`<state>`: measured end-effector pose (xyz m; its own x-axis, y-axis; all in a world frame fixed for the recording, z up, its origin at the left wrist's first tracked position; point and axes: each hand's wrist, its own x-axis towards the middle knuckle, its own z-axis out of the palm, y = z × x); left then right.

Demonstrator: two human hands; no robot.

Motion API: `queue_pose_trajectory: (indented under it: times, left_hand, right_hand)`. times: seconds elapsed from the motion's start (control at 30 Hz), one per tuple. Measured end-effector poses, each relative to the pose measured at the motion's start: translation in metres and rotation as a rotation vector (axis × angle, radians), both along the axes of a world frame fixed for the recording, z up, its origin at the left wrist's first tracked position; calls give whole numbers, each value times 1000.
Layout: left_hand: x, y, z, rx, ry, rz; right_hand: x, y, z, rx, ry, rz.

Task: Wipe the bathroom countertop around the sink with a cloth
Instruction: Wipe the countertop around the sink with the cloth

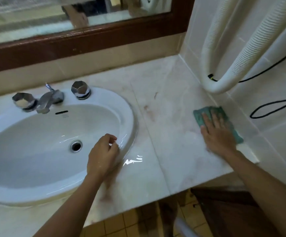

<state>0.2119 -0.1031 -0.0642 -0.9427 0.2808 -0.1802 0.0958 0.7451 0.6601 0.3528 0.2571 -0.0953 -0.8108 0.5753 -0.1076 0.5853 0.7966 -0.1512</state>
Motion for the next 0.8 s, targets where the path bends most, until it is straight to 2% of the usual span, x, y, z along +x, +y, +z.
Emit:
queue_pose_trajectory:
  times: [0.17,0.33,0.43,0.57,0.67,0.8]
  left_hand:
    - [-1,0,-5,6,-17,4]
    - [-1,2,-3,-4,0,13]
    - [1,3,1,10,-20,44]
    - [0,4,2,10,-23,51]
    - [0,3,0,12,-14,62]
    - [0,3,-1,13,-10,61]
  right_hand:
    - [-116,32,-2,10,-61,-12]
    - [-208,-30,-3,-66,-27,180]
    - [-186,-101,-1,-123,42,319]
    - [-83,-147,2,-109,57,474]
    - [-41,-103,-1,-63,60,484]
    - [-78,-38,-6,-8,39,290]
